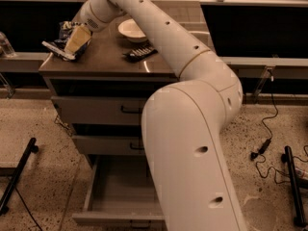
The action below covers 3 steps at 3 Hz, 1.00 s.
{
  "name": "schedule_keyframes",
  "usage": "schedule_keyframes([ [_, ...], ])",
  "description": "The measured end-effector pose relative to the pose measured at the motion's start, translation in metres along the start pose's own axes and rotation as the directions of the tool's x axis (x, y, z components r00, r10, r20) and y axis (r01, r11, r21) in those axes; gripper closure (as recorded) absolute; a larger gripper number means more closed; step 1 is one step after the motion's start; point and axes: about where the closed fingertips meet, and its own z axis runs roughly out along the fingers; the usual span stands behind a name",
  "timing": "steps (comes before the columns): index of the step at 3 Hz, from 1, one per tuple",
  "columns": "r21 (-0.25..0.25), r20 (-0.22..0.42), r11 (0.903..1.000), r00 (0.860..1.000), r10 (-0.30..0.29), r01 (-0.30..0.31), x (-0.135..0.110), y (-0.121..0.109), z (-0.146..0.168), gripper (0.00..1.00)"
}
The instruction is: Place blue chip bag into bottom drawer
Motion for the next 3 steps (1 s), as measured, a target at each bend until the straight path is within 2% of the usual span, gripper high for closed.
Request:
schedule_keyframes([
  [1, 0.016, -0.020, 0.9978, 0.998, 0.064, -0.064, 0.007, 0.000, 0.018, 0.00],
  [2, 0.022, -0.048, 0.9911, 0.990, 0.132, -0.131, 0.017, 0.003, 0.031, 0.00],
  [3, 0.011, -0.069, 0.9789, 0.977, 0.204, -0.204, 0.024, 0.010, 0.042, 0.02],
])
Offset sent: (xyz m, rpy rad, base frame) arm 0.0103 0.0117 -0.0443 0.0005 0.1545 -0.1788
